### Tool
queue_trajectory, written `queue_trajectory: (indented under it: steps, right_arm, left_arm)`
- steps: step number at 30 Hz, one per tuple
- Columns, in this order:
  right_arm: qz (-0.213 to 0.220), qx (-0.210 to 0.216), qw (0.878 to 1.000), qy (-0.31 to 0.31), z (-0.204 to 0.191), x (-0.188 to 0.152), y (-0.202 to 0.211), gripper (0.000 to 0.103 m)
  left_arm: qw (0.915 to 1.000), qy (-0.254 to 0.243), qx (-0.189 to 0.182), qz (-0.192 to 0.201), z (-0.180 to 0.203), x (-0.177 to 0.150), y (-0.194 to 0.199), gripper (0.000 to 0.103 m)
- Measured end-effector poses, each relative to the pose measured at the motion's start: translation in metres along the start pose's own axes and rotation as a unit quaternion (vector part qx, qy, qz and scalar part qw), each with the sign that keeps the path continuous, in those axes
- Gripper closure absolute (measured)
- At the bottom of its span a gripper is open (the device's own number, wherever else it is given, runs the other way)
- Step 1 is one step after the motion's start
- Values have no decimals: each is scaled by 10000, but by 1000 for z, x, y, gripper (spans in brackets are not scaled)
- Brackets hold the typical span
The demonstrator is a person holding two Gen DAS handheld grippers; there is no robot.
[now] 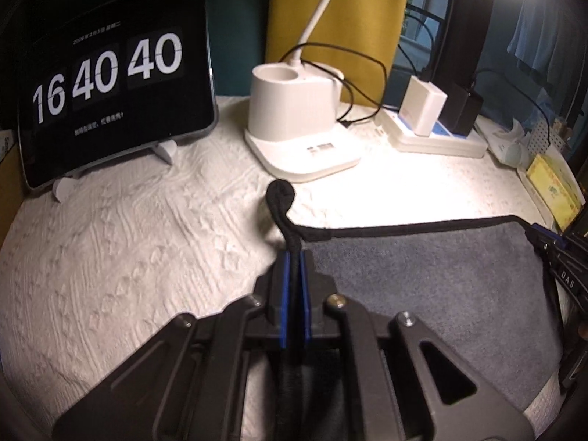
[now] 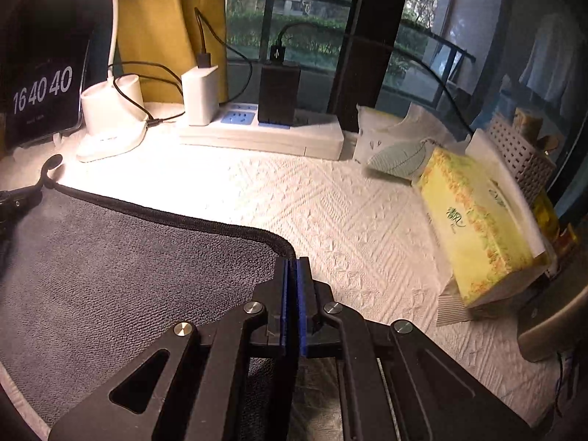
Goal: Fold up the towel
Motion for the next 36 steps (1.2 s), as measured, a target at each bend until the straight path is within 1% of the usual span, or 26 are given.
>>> queue_trajectory:
  steps: [4, 6, 8, 9, 10, 12, 13, 15, 16, 18, 19, 20, 23, 27, 32, 36]
  right_arm:
    - [-107, 125, 9998, -120, 5, 1, -5, 98]
    - [-117, 105, 9998, -97, 4, 0, -5, 97]
    - [-120, 57, 9999, -73, 2, 0, -5, 96]
    - [-119, 46, 9999, -70, 2, 0, -5, 92]
    - [-118, 24, 9999, -85, 2, 0, -5, 91]
    - [-120, -8, 9998, -142, 4, 0, -4, 84]
    - [-138, -9, 9998, -175, 5, -1, -4, 82]
    - [-153, 10, 9997, -212, 6, -3, 1, 72]
    - [-157, 54, 9996, -218, 5, -3, 3, 70]
    - [-149, 149, 9994, -267, 4, -4, 8, 67]
    - [-141, 147, 9994, -272, 3, -5, 10, 66]
    - [-115, 112, 9995, -255, 2, -6, 14, 65]
    - [-35, 87, 9997, -227, -2, -8, 25, 59]
    - [46, 118, 9997, -210, -5, -12, 39, 53]
    - [197, 179, 9994, -222, -6, -21, 61, 52]
    - [300, 161, 9992, -193, -11, -27, 77, 52]
  left_arm:
    - [9999, -44, 78, -120, 2, 0, -5, 95]
    - [9998, -39, 128, -122, 2, 0, -5, 93]
    - [9999, 17, 80, -120, 0, 0, -4, 93]
    - [9999, 39, 58, -123, -1, 1, -4, 91]
    - [9999, 69, 62, -125, -2, 0, -3, 89]
    - [9996, 128, 198, -139, -5, 0, -2, 78]
    - [9996, 132, 202, -135, -6, -1, -1, 76]
    - [9998, 120, 99, -133, -6, -3, 2, 70]
    - [9998, 112, 87, -135, -5, -4, 3, 64]
    - [9998, 102, 84, -130, -3, -7, 7, 19]
    - [9999, 86, 69, -101, -1, -8, 9, 13]
    - [10000, 61, 63, -41, 2, -9, 13, 10]
    - [9999, -21, 90, 142, 8, -11, 28, 10]
    - [9993, -30, 32, 370, 11, -12, 49, 10]
    - [9982, -16, -85, 594, 15, -19, 75, 9]
    - [9970, -47, -108, 771, 21, -27, 92, 9]
Point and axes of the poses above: each gripper's, at about its wrist camera, not at the fingertips, and y roughly against the way its jaws point, z to its right, x to its top, the point moved 4 cm from there along -y, roughly the way its jaws point, and after that the axes turned 11 degrees about -z, right-handed, at the moved point
